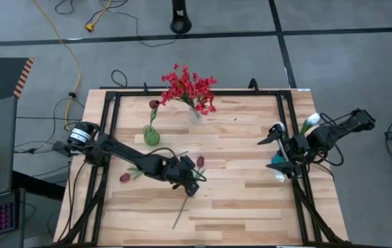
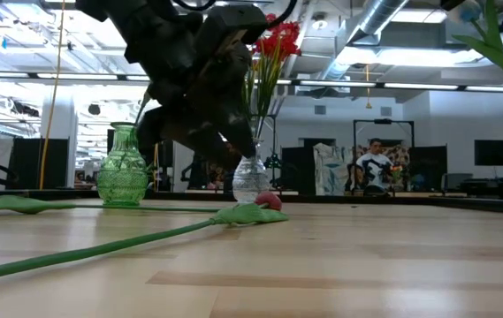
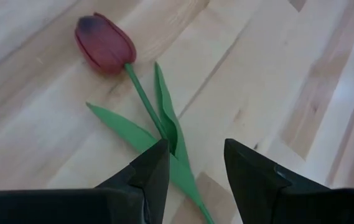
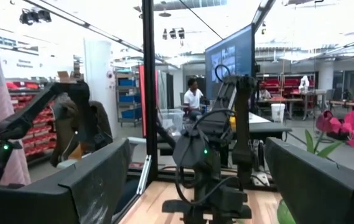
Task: Sort flowers into vase by color
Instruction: Put the right dark red tulip into the green vase
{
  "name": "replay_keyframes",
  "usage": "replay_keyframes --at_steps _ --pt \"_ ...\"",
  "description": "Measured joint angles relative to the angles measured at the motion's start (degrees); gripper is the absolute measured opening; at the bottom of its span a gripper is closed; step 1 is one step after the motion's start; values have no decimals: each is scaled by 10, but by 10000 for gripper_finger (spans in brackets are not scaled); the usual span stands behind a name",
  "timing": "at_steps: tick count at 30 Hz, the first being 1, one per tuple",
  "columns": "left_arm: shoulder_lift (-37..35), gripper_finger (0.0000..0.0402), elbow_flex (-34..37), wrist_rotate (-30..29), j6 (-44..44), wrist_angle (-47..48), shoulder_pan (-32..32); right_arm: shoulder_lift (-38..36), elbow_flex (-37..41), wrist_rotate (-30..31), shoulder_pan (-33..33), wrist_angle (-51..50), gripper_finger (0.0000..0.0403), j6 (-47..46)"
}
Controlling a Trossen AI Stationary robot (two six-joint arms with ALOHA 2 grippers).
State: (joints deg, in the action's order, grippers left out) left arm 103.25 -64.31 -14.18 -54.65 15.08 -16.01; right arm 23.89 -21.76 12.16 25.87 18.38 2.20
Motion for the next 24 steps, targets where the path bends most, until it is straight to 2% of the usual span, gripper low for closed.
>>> replay_keyframes --at_steps 10,24 --pt "4 141 0 3 -5 -3 3 0 0 0 -2 2 398 -2" --pt "77 141 -2 102 -62 -20 -5 2 0 0 -2 -4 398 -2"
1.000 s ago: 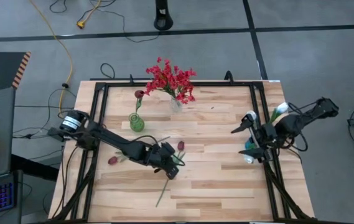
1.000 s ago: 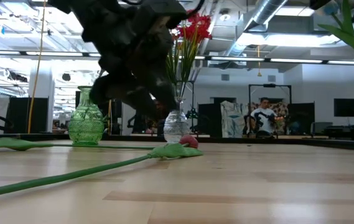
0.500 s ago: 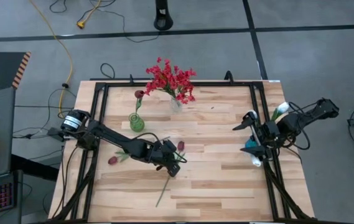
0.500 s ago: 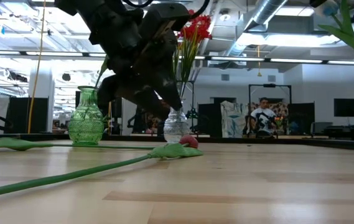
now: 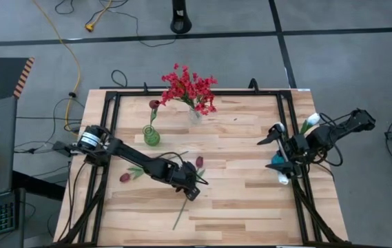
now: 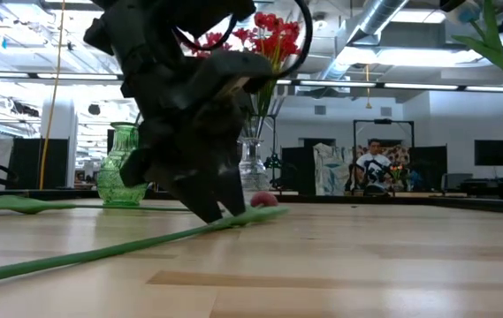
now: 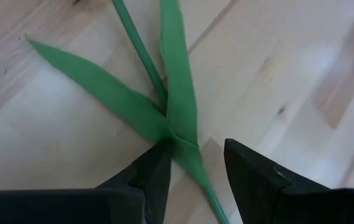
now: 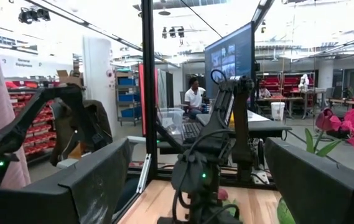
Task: Sort flowers into vase by color
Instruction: Put the right dark red tulip into the green vase
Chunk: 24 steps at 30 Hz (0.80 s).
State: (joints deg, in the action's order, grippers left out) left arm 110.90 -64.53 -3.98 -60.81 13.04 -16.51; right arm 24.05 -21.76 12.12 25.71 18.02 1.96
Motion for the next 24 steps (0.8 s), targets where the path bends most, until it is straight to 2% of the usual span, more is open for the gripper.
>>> replay_keyframes --at_steps 8,11,18,24 --pt "11 129 -1 5 -17 6 2 0 0 0 0 -2 398 0" --pt "11 102 -1 2 -19 10 2 0 0 0 0 -2 398 0" --pt "7 12 0 -8 -21 16 4 0 0 0 0 -3 398 0" --pt "-12 3 3 -17 -13 20 11 0 0 0 0 -14 398 0"
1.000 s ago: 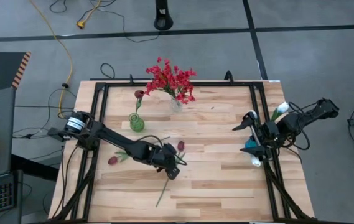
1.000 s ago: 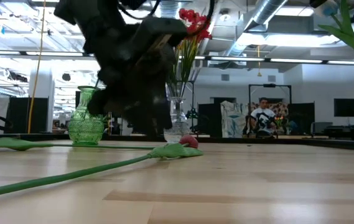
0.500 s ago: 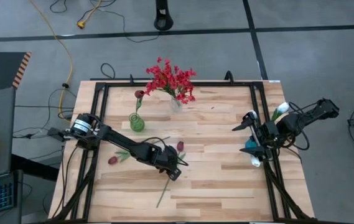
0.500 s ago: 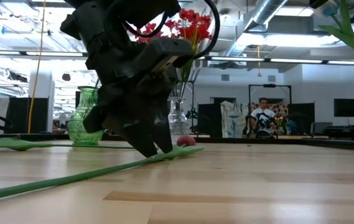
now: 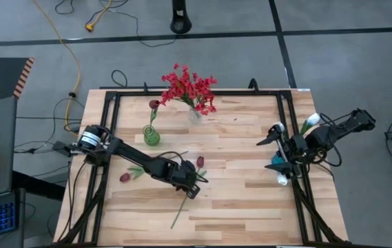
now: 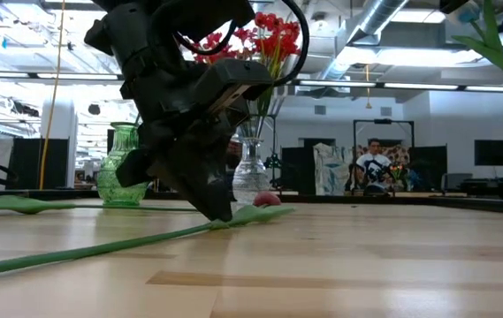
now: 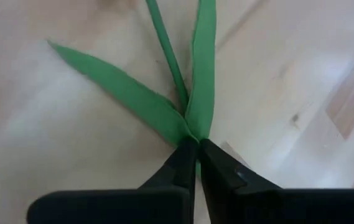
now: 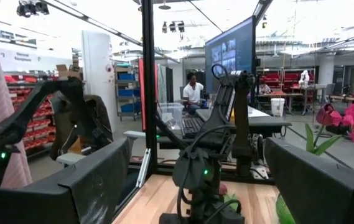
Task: Sort flowers into vase by color
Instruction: Put the right dark red tulip into the green vase
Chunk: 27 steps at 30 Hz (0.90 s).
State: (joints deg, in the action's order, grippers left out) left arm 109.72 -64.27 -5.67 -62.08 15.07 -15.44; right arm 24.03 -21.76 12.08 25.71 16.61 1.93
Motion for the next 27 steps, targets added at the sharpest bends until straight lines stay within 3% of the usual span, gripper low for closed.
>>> replay_keyframes --at_steps 12,21,23,27 --pt "-76 0 1 -75 30 14 0 0 0 0 0 -7 398 0" --pt "-163 0 -1 -181 60 56 -12 0 0 0 0 -11 398 0" --pt "-174 0 -1 -185 56 71 -14 0 0 0 0 -11 398 0" --pt "-179 0 -1 -140 53 95 -14 0 0 0 0 -11 398 0"
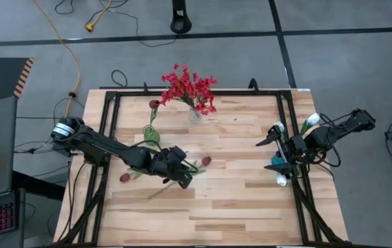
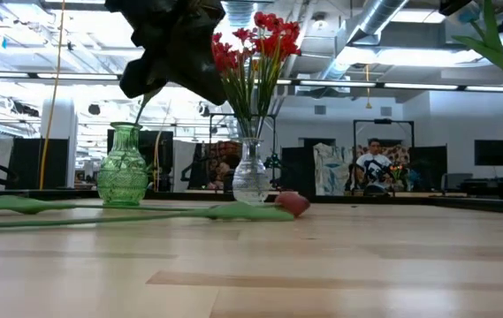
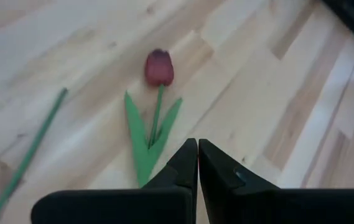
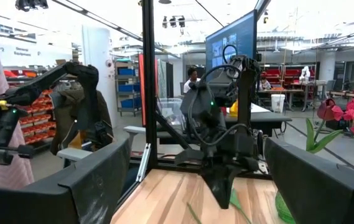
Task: Sort flowers into vase by color
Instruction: Put the right dark red tulip into the green vase
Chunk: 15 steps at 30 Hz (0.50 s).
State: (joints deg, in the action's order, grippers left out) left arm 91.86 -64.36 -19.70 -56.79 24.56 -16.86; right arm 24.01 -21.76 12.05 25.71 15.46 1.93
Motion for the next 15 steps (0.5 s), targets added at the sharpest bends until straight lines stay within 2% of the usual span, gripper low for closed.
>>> replay_keyframes --at_steps 7,15 --pt "20 10 0 56 53 -6 5 0 0 0 0 0 398 0" --pt "51 106 0 70 88 -4 7 0 0 0 0 -1 398 0"
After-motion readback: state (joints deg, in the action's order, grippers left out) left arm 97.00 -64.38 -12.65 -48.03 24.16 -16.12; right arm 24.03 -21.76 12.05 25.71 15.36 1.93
